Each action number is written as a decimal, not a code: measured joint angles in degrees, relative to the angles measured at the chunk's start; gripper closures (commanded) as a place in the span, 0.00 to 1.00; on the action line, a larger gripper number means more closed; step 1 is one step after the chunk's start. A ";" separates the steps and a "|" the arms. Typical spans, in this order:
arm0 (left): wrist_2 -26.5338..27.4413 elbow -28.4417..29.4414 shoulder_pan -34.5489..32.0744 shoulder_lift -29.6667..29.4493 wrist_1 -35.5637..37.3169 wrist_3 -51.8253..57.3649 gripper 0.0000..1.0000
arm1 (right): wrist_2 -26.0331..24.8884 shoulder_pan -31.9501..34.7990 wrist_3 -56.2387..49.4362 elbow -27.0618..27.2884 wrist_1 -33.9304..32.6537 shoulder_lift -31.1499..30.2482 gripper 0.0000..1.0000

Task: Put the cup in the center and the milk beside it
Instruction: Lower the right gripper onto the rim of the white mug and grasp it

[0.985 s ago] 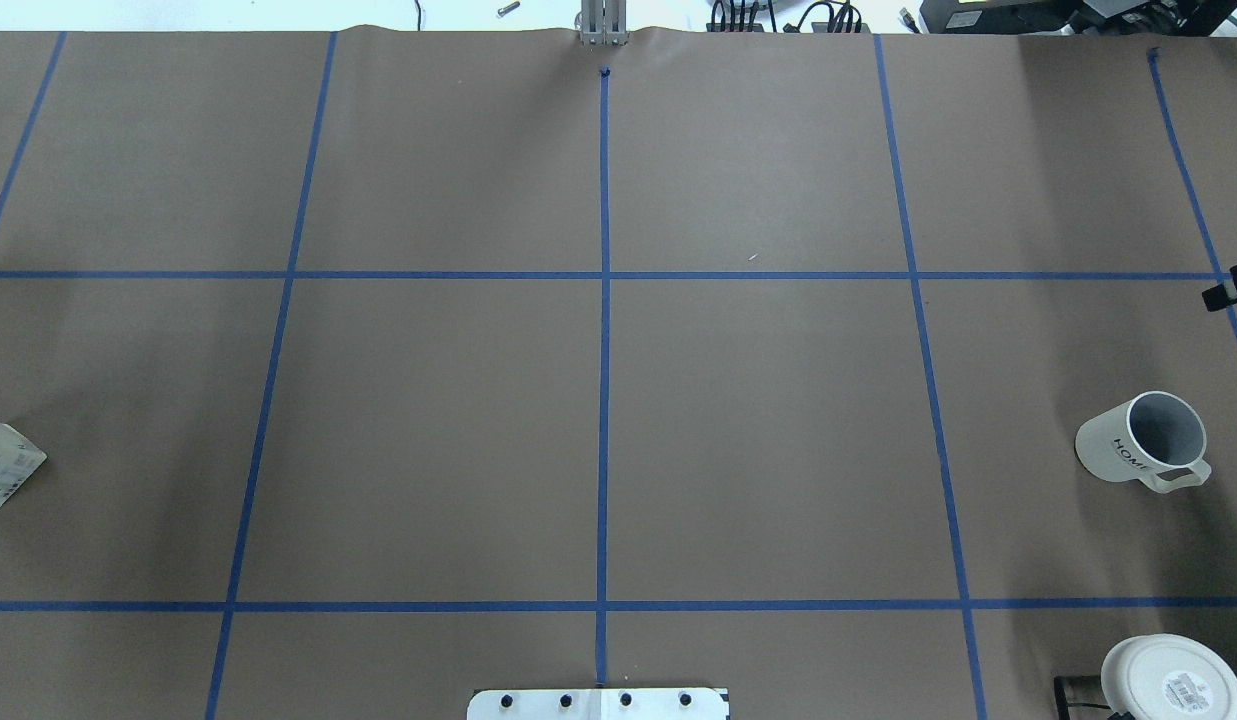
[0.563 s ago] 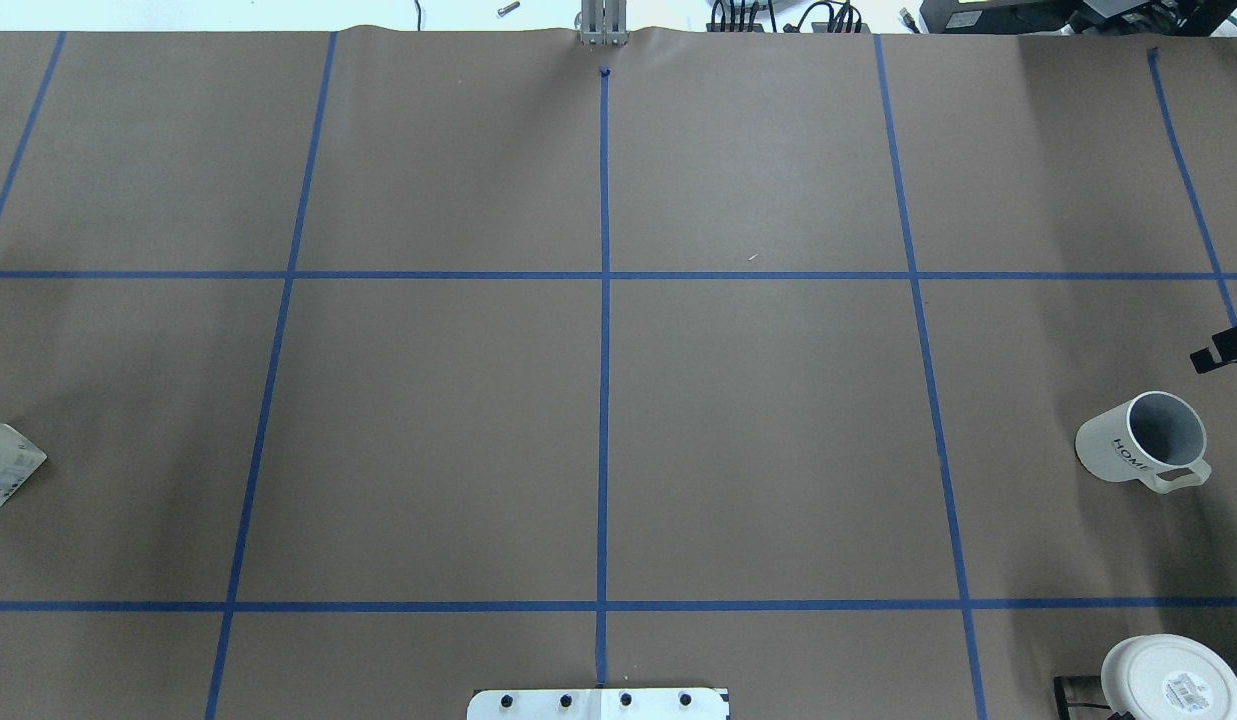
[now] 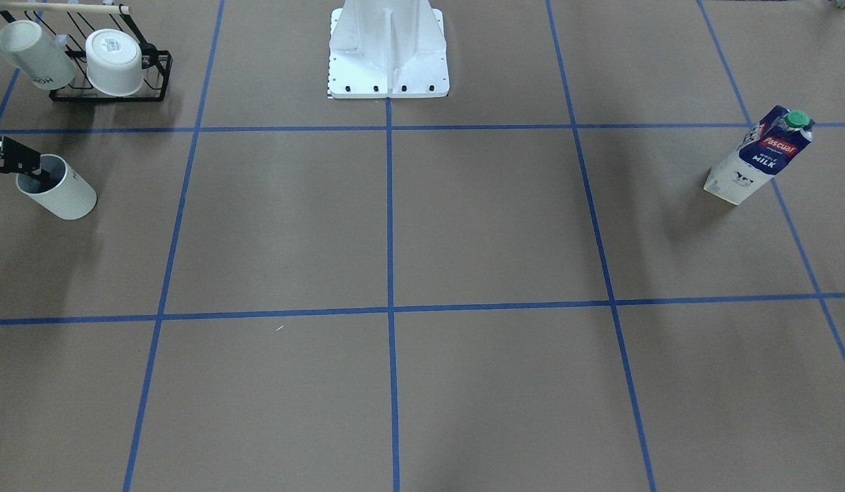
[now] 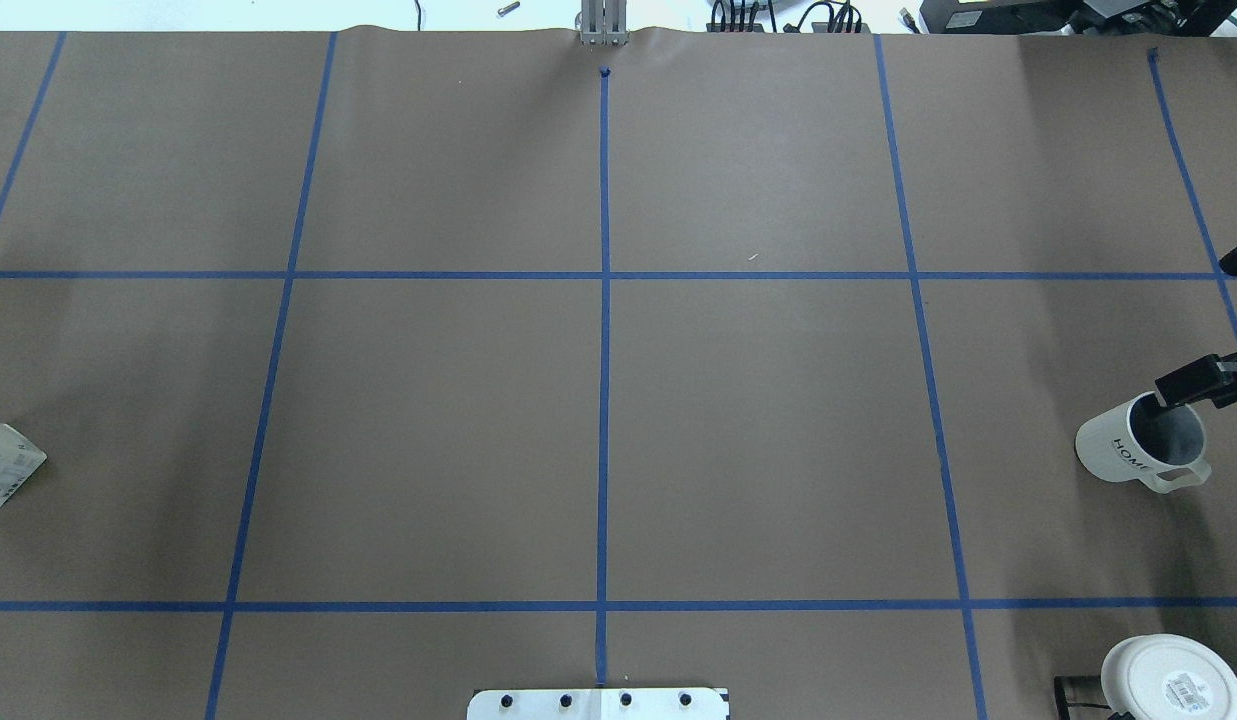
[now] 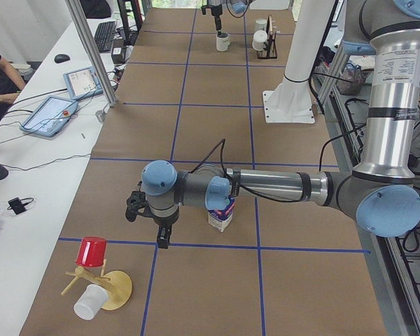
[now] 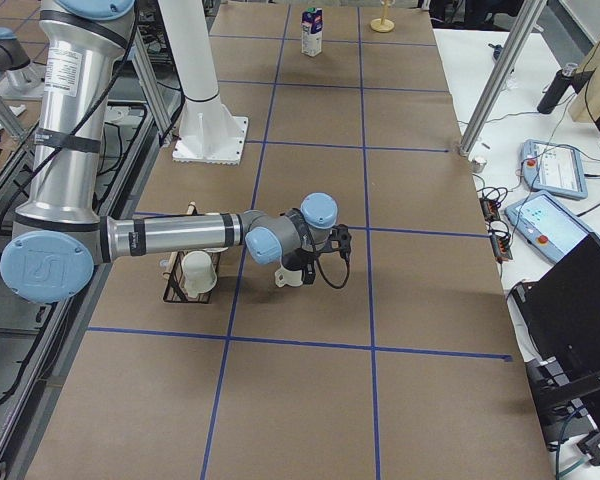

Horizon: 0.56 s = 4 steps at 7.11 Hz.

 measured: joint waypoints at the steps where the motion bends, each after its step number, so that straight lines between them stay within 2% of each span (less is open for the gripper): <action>1: 0.00 0.07 0.00 0.00 0.00 0.00 0.02 | -0.04 -0.30 0.03 -0.49 0.00 -0.15 0.03; 2: 0.00 0.08 0.01 -0.01 0.00 0.00 0.02 | -0.08 -0.43 -0.14 -1.08 0.04 -0.39 0.61; 3: 0.00 0.04 0.01 -0.08 0.00 0.00 0.02 | -0.10 -0.54 -0.25 -1.39 0.10 -0.72 1.00; 4: 0.00 -0.01 0.01 -0.13 0.00 0.00 0.02 | -0.09 -0.57 -0.29 -1.51 0.26 -0.93 1.00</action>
